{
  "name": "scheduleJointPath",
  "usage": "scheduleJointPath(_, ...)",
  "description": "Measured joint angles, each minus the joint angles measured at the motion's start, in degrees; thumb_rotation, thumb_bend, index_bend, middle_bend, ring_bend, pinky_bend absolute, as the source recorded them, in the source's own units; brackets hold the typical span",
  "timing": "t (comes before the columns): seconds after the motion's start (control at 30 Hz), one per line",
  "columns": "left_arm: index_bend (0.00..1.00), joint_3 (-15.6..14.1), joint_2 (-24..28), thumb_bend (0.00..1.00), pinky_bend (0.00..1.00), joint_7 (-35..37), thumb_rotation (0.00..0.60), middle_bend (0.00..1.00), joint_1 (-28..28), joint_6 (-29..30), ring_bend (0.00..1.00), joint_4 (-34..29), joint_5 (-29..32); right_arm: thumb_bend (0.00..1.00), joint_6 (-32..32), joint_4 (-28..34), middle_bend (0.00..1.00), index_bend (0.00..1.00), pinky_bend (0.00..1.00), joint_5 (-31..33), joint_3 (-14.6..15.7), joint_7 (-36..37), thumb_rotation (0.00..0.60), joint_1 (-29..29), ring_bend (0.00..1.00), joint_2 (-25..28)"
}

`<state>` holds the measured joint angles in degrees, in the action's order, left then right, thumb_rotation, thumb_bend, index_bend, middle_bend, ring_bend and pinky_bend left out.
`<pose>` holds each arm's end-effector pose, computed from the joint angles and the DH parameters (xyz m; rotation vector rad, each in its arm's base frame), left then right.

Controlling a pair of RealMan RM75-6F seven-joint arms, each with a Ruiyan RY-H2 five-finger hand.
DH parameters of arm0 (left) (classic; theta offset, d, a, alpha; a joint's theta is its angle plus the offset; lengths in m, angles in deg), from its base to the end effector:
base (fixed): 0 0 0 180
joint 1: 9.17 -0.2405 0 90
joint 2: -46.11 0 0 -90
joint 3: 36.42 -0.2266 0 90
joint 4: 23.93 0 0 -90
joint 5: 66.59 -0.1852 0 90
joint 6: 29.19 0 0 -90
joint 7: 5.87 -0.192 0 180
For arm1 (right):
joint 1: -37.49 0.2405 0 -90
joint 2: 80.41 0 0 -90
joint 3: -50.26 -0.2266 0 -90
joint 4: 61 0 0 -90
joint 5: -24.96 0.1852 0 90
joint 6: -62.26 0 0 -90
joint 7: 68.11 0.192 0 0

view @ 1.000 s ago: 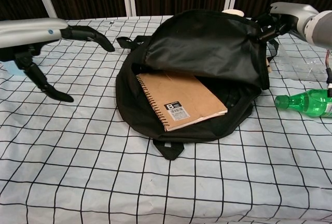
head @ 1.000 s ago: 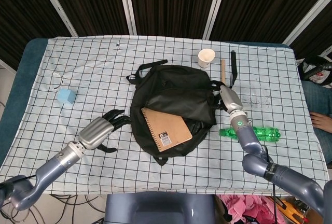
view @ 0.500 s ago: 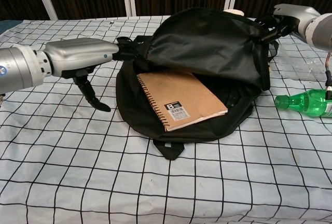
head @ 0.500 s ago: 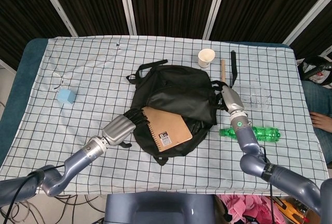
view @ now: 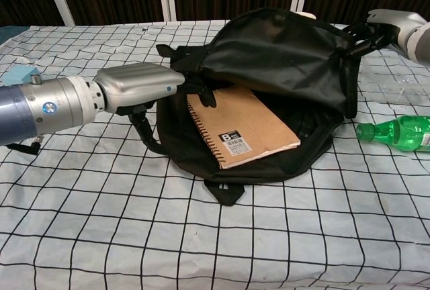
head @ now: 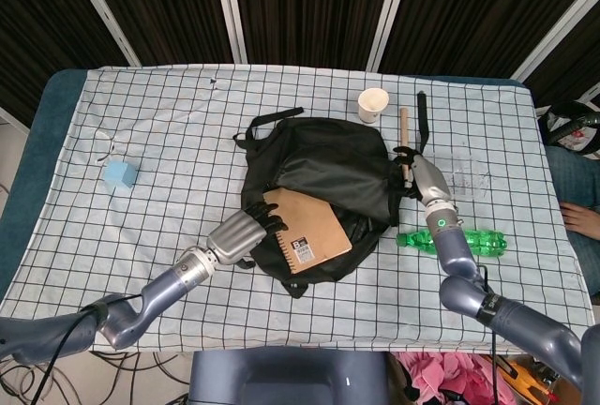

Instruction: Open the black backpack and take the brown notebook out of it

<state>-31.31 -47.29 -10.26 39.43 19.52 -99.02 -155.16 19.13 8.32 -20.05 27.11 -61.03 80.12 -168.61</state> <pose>-0.0658 0.3323 -0.0638 -2.2901 -0.7001 -1.0180 -0.1898 -0.4358 0.0408 1.2235 -1.5694 1.1109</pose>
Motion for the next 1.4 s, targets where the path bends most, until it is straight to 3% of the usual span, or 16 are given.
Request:
scheduleJointPath(0.27, 0.30, -0.92, -5.22, 0.04, 0.15, 1.23, 0.600, 0.30, 1.12, 4.17, 0.10, 7.71, -3.70, 0.48, -1.06, 0.88, 0.14, 0.77, 0.12, 0.06, 0.45, -0.24, 0.600, -0.38, 0.09, -0.40)
scheduleJointPath(0.4, 0.32, -1.40, -8.86, 0.04, 0.17, 5.25, 0.600, 0.31, 1.45, 8.46, 0.11, 13.34, -5.90, 0.48, -1.20, 0.99, 0.14, 0.77, 0.12, 0.42, 0.71, -0.72, 0.600, -0.33, 0.09, -0.74)
scheduleJointPath(0.6, 0.32, -2.98, -12.22, 0.04, 0.17, 10.29, 0.600, 0.31, 2.44, 9.41, 0.11, 19.00, -7.70, 0.48, -1.47, 0.89, 0.14, 0.77, 0.12, 0.84, 0.72, -1.14, 0.600, -0.23, 0.09, -1.06)
scheduleJointPath(1.23, 0.32, -3.76, -16.14, 0.04, 0.15, 11.63, 0.600, 0.31, 4.06, 9.23, 0.11, 25.13, -7.31, 0.49, -1.96, 1.72, 0.14, 0.77, 0.12, 0.79, 0.60, -1.22, 0.600, -0.52, 0.09, -0.69)
scheduleJointPath(1.4, 0.31, -3.60, -17.31, 0.00, 0.14, 12.26, 0.600, 0.31, 4.46, 8.63, 0.11, 26.92, -6.52, 0.49, -1.79, 1.30, 0.14, 0.77, 0.12, 0.65, 0.73, -1.04, 0.600, -0.63, 0.09, -0.77)
